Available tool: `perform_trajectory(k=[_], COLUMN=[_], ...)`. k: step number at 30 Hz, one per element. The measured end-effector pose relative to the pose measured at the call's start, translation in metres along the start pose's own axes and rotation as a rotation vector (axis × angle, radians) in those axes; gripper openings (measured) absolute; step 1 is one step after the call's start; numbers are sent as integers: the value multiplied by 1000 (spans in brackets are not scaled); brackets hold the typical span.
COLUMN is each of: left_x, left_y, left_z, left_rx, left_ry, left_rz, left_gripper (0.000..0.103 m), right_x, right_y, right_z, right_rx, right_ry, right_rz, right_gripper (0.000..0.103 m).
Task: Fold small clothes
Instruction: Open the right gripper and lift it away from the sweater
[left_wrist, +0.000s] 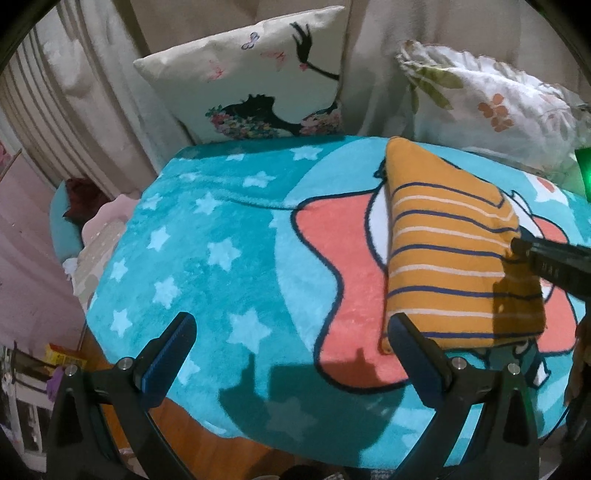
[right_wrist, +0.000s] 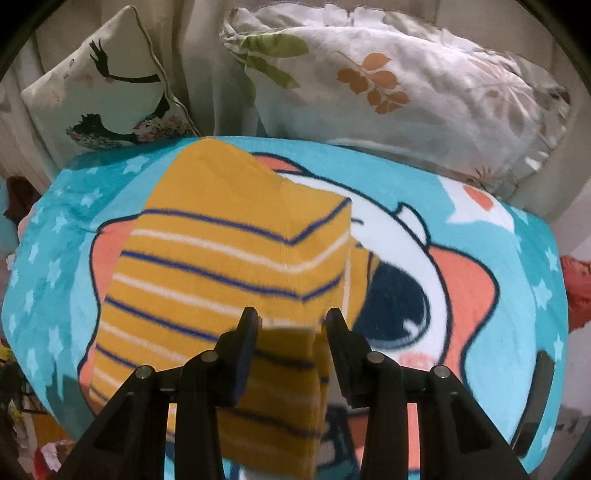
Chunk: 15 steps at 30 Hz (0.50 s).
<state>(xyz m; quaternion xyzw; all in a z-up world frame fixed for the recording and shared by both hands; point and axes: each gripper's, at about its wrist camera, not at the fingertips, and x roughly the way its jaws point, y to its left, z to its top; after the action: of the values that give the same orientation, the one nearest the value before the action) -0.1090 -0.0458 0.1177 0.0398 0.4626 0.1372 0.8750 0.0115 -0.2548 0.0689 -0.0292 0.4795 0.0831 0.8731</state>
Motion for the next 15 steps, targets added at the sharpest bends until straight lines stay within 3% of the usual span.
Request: perform_trajectory(k=[9,15], left_x=[-10,-31], left_y=[19,41], left_z=[-20,-40], left_rx=[-5,6], left_ry=[-22,-55], left_rz=[-132,-194], left_gripper=[103,103], right_x=[-36,-62], right_y=[7,29], right_z=[-51,-87], right_rx=[58,70], right_ry=[-13,-31], right_rz=[-43,-74], right_gripper=[51,52])
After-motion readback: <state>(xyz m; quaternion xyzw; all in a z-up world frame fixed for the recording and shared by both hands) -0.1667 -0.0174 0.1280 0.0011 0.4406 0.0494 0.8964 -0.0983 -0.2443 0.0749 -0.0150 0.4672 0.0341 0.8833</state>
